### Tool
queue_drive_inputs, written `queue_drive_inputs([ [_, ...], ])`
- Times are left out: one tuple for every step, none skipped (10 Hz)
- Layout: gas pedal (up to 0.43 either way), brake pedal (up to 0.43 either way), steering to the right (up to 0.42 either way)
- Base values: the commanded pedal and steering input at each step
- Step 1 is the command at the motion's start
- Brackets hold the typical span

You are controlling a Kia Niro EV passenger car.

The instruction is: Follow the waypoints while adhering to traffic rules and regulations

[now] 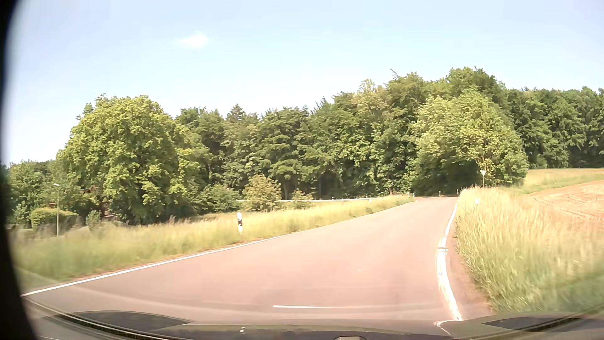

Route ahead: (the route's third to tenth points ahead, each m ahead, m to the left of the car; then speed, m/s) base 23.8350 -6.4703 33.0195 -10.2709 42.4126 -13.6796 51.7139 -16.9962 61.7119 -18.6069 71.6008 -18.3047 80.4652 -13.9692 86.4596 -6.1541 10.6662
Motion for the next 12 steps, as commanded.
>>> queue_drive_inputs([
  [0.299,0.000,0.141],
  [0.311,0.000,0.136],
  [0.311,0.000,0.129],
  [0.311,0.000,0.119],
  [0.311,0.000,0.111],
  [0.311,0.000,0.101],
  [0.311,0.000,0.094],
  [0.311,0.000,0.090],
  [0.311,0.000,0.087],
  [0.311,0.000,0.086],
  [0.299,0.000,0.081],
  [0.299,0.000,0.066],
])
